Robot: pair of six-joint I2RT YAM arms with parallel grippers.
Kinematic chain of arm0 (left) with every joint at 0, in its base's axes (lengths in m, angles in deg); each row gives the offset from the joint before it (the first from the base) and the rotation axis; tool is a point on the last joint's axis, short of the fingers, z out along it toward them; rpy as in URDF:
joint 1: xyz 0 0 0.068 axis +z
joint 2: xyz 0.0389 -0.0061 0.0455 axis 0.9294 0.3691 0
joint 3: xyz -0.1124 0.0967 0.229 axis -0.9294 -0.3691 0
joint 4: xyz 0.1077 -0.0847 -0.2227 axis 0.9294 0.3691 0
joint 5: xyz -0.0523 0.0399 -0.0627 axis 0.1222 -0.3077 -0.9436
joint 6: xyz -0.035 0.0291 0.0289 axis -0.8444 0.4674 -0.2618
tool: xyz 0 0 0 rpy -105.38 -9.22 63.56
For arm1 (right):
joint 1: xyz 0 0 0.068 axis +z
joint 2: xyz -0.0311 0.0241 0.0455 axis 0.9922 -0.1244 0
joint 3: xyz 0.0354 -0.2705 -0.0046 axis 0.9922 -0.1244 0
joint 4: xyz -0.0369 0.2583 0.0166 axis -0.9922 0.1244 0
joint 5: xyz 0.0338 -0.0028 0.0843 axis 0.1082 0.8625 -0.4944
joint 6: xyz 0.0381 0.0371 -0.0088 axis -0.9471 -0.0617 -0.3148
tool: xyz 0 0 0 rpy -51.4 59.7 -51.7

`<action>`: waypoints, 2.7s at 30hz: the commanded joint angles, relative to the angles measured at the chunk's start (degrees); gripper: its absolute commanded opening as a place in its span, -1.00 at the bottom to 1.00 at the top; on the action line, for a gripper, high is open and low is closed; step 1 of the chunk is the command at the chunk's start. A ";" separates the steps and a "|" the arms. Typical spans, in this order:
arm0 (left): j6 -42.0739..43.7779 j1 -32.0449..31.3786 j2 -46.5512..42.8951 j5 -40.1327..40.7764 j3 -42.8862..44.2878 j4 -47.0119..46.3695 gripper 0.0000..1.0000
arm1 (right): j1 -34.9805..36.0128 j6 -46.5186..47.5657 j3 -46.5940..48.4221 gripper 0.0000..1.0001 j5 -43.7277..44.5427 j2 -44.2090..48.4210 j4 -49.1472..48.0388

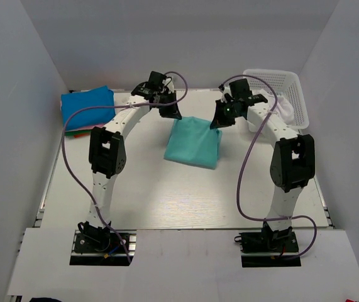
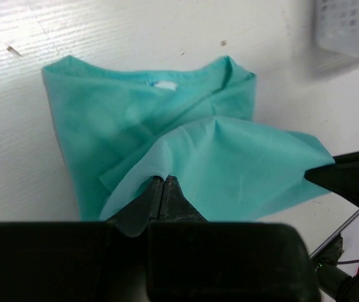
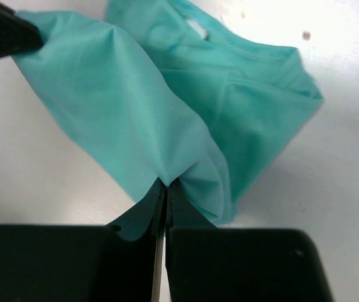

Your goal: Fold and stack the t-shirts

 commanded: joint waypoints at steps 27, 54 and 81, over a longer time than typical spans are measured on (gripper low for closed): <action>0.25 1.54 0.35 9.72 5.98 -6.82 0.99 | -2.03 -3.68 14.13 0.81 2.23 -7.34 -9.27; 9.94 -0.21 3.58 4.00 -3.52 -0.57 0.94 | -3.96 -9.49 7.35 0.81 -5.09 -22.26 -20.35; 9.77 -2.51 9.22 15.33 0.96 1.62 -1.00 | -3.17 -3.42 9.46 0.81 -9.66 -13.48 -15.96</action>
